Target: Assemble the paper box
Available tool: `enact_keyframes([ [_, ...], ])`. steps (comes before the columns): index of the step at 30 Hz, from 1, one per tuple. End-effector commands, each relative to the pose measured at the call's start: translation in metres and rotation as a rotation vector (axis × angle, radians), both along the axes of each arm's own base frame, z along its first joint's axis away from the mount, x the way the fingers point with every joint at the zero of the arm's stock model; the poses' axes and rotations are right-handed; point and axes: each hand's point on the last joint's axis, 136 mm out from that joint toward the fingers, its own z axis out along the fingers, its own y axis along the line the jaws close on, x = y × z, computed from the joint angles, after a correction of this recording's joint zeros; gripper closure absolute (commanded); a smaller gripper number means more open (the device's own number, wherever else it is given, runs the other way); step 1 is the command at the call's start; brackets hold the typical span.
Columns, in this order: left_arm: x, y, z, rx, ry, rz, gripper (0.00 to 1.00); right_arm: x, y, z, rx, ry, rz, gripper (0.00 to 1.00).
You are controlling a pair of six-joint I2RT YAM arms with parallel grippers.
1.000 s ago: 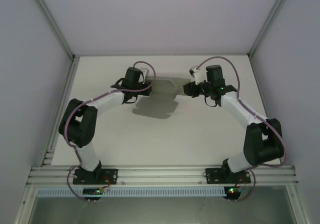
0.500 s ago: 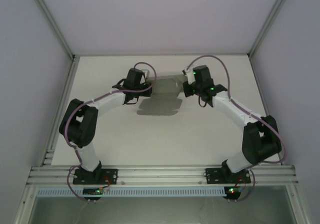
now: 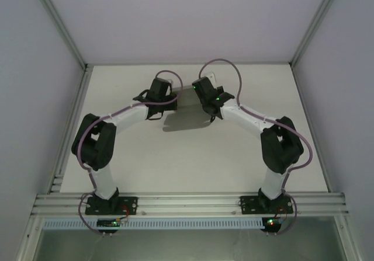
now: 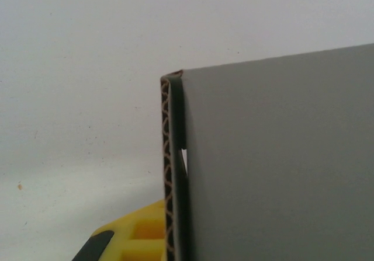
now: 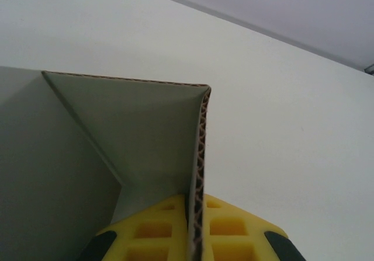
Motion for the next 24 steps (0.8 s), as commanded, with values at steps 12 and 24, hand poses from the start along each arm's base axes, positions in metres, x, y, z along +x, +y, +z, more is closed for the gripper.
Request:
enact_keyframes([
  [12, 0.003, -0.004, 0.014, -0.058, -0.066, -0.102, 1.00, -0.089, -0.038, 0.087, 0.295, -0.081, 0.321, 0.02],
  [24, 0.000, -0.009, 0.018, -0.075, -0.068, -0.133, 1.00, -0.045, -0.075, 0.035, 0.544, 0.072, 0.344, 0.05],
])
